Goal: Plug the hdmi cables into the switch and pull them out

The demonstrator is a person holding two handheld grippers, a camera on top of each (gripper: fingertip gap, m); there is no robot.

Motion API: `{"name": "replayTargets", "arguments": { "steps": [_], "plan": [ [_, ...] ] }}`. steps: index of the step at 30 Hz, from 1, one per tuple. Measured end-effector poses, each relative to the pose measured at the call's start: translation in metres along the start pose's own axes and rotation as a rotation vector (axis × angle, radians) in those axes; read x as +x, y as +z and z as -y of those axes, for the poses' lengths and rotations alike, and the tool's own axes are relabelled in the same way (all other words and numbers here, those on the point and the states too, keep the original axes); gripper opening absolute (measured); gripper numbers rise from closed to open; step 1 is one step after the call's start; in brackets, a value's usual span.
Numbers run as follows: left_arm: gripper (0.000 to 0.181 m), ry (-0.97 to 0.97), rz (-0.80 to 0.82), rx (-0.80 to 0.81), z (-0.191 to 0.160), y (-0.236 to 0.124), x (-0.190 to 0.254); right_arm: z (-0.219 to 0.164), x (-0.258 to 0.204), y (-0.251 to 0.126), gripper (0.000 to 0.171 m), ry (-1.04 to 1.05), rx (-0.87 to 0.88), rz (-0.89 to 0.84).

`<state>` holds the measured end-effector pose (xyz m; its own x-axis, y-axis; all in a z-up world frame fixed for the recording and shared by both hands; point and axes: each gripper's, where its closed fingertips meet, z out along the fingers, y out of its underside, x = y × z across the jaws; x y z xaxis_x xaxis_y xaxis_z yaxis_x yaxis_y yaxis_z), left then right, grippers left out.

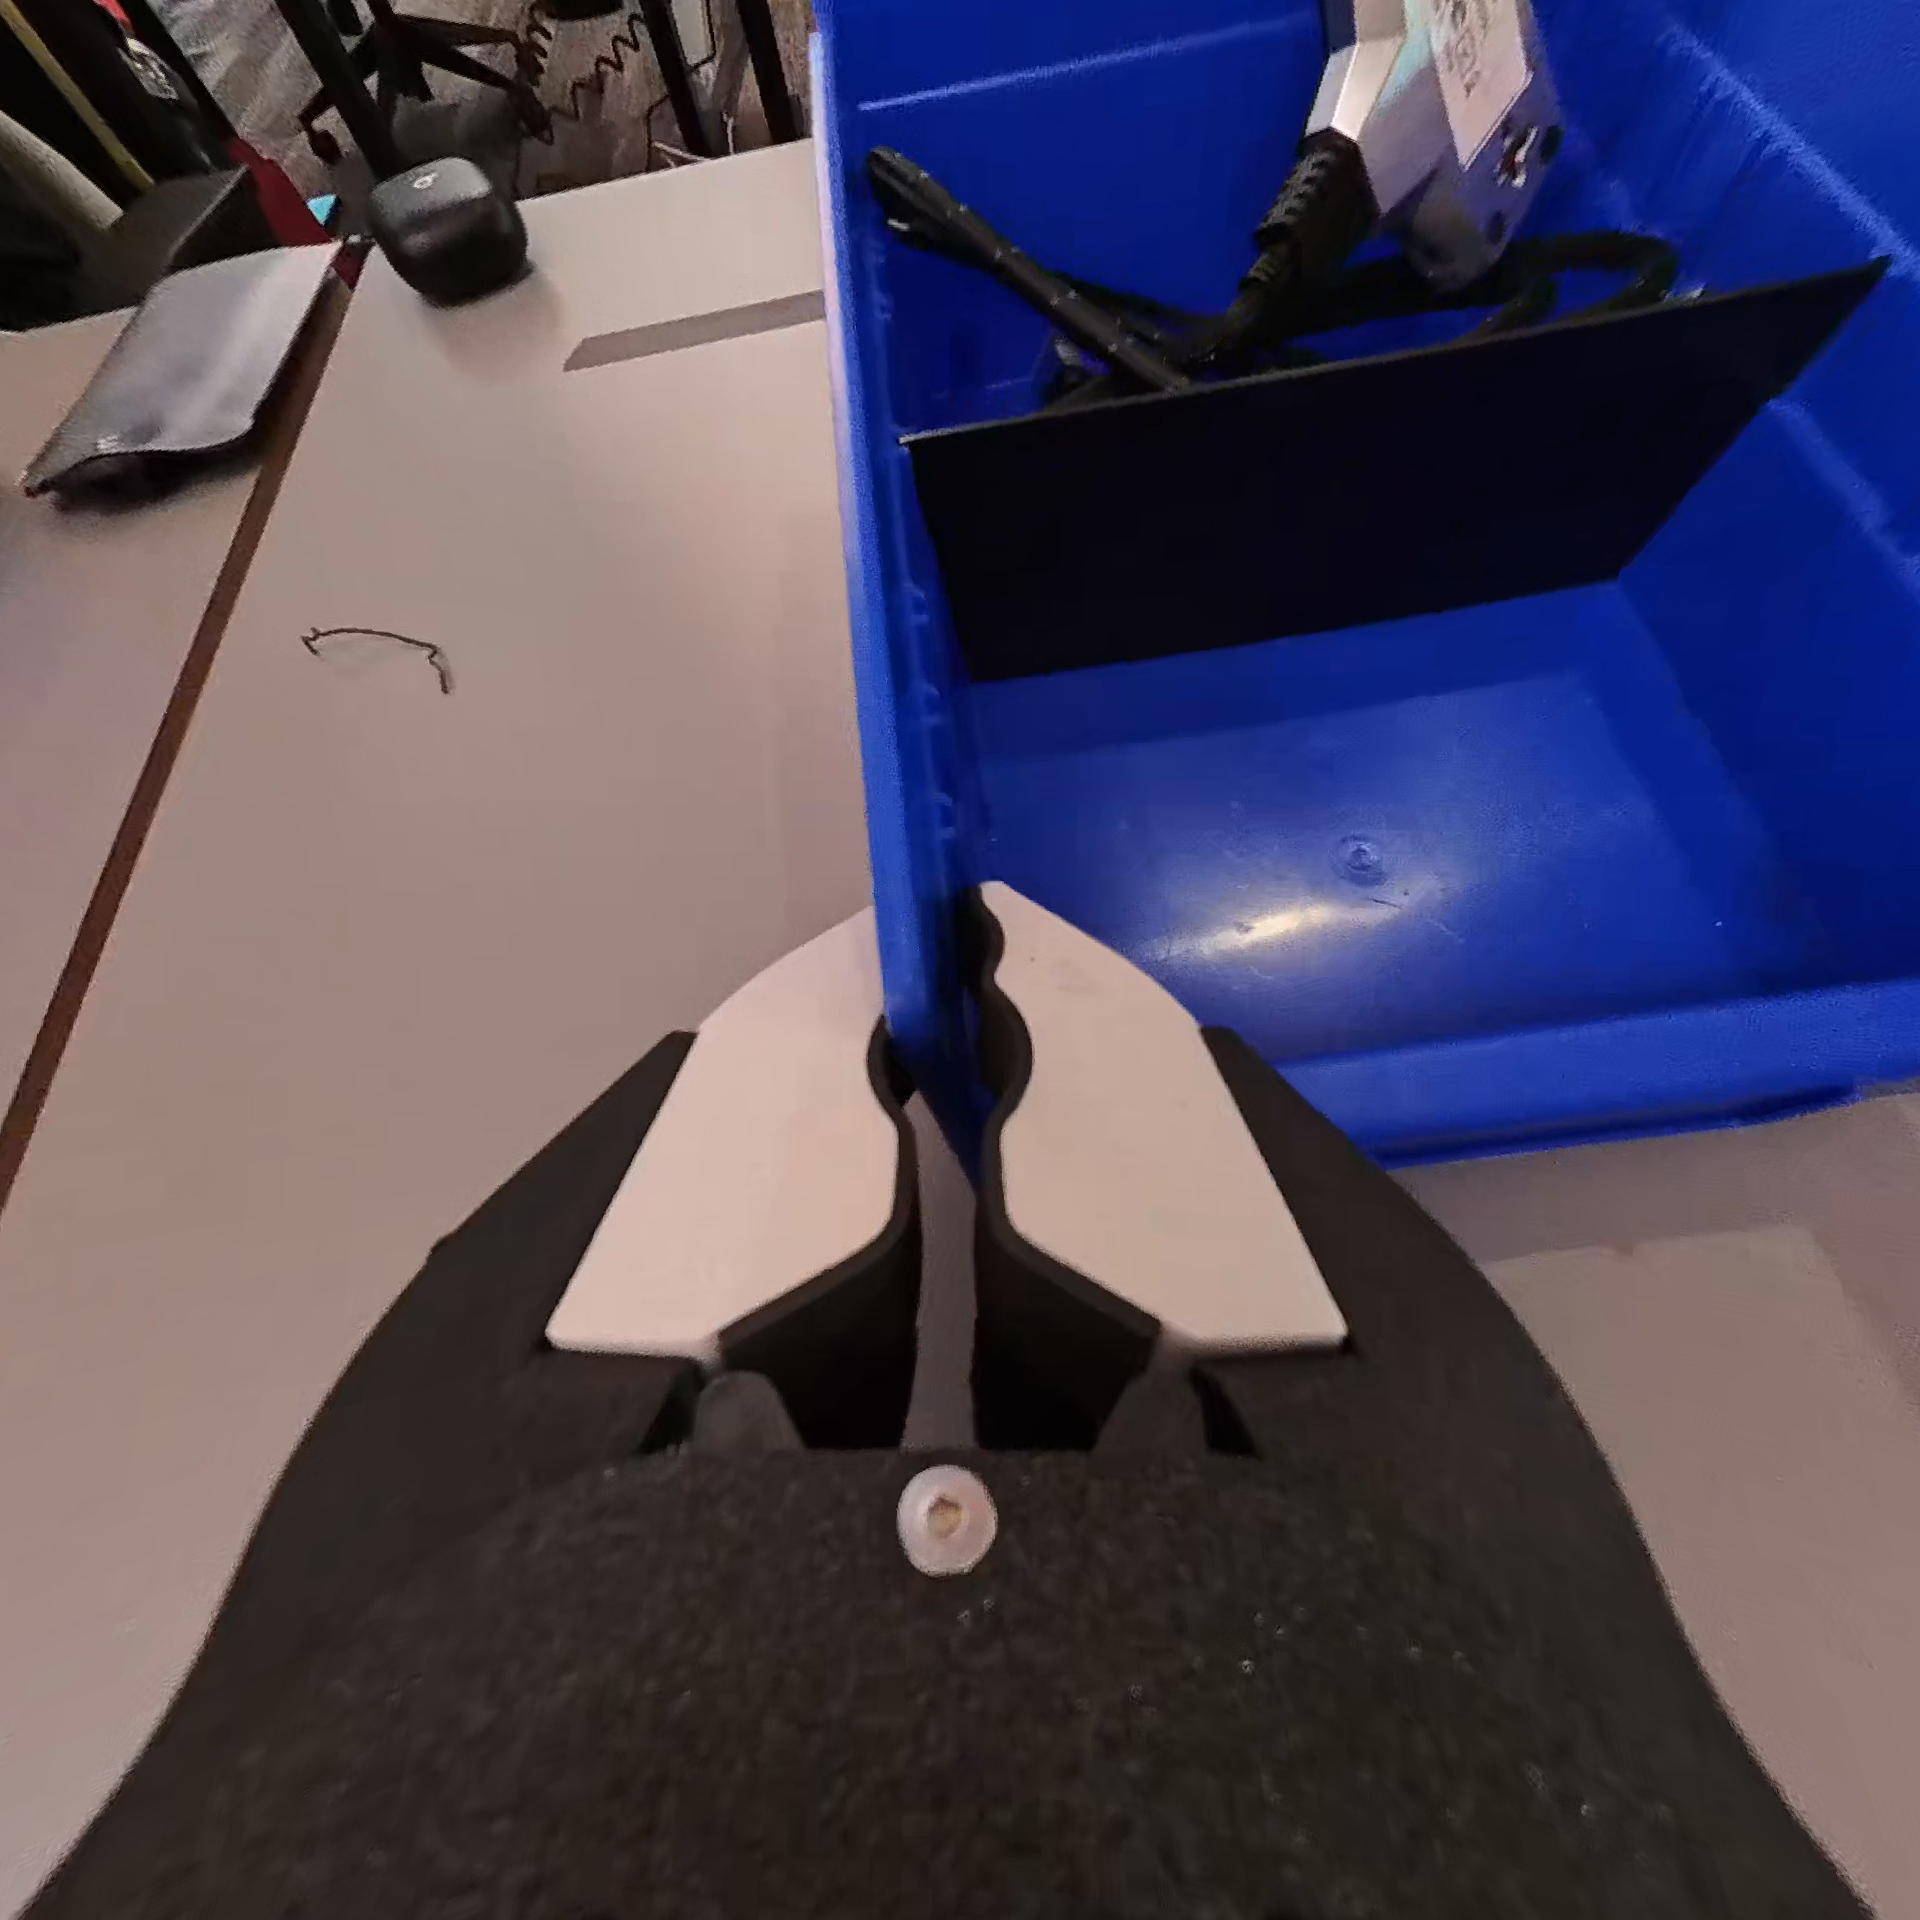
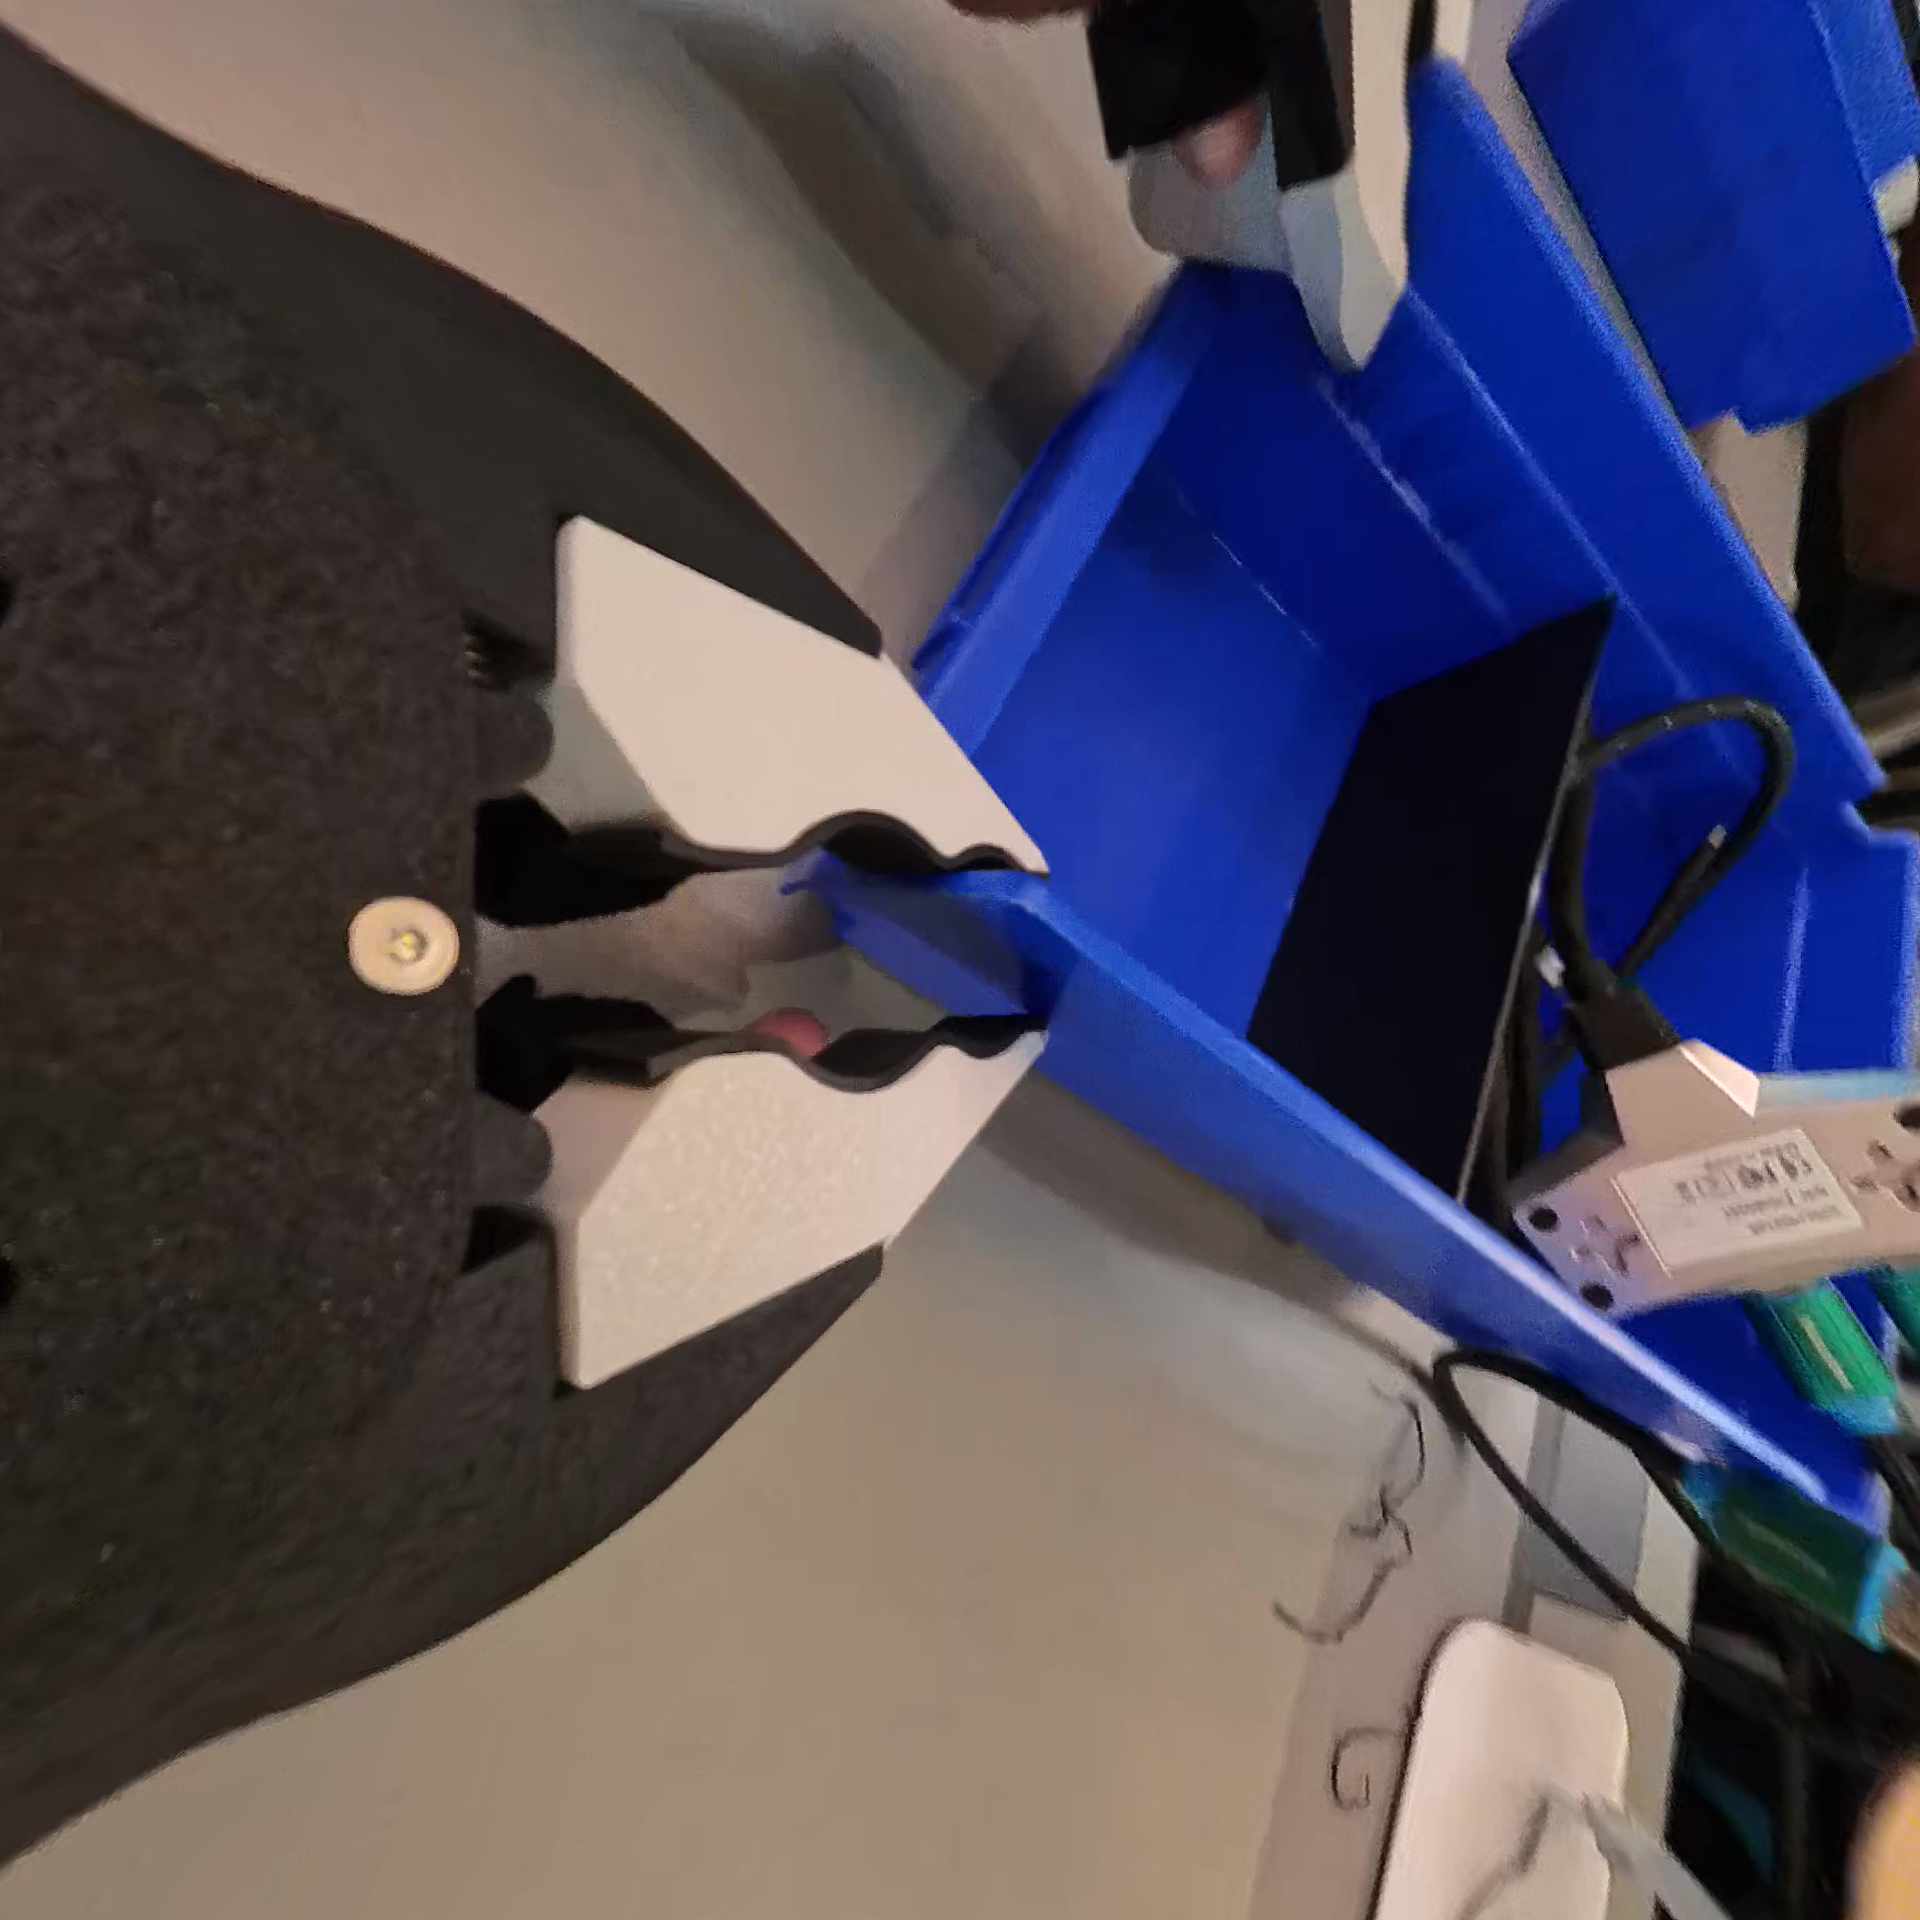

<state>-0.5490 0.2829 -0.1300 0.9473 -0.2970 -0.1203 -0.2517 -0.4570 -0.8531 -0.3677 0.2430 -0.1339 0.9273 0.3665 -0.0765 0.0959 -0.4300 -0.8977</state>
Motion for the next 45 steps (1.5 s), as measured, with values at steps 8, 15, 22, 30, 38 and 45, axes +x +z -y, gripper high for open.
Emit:
{"name": "replayTargets", "arguments": {
  "steps": [8,15,22,30,38,45],
  "plan": [
    [0.007,-0.017,0.091,-0.023,-0.010,-0.015,0.008,-0.024,0.048,-0.096,0.038,0.018,-0.039,0.366],
    [0.039,-0.012,0.303,0.084,0.003,-0.057,-0.003,-0.062,0.201,-0.198,0.044,0.186,0.097,0.163],
    [0.038,-0.209,0.052,0.283,0.033,-0.090,0.083,-0.065,0.296,-0.258,0.048,0.142,0.209,-0.211],
    [0.035,-0.136,-0.196,0.178,0.010,-0.079,0.181,-0.104,0.352,-0.302,0.052,0.111,0.137,-0.415],
    [0.032,-0.210,-0.230,0.147,-0.002,-0.078,0.164,-0.108,0.403,-0.318,0.050,0.215,0.139,-0.496],
    [0.032,-0.202,-0.252,0.128,-0.007,-0.080,0.170,-0.109,0.397,-0.310,0.050,0.321,0.160,-0.422]
  ]
}}
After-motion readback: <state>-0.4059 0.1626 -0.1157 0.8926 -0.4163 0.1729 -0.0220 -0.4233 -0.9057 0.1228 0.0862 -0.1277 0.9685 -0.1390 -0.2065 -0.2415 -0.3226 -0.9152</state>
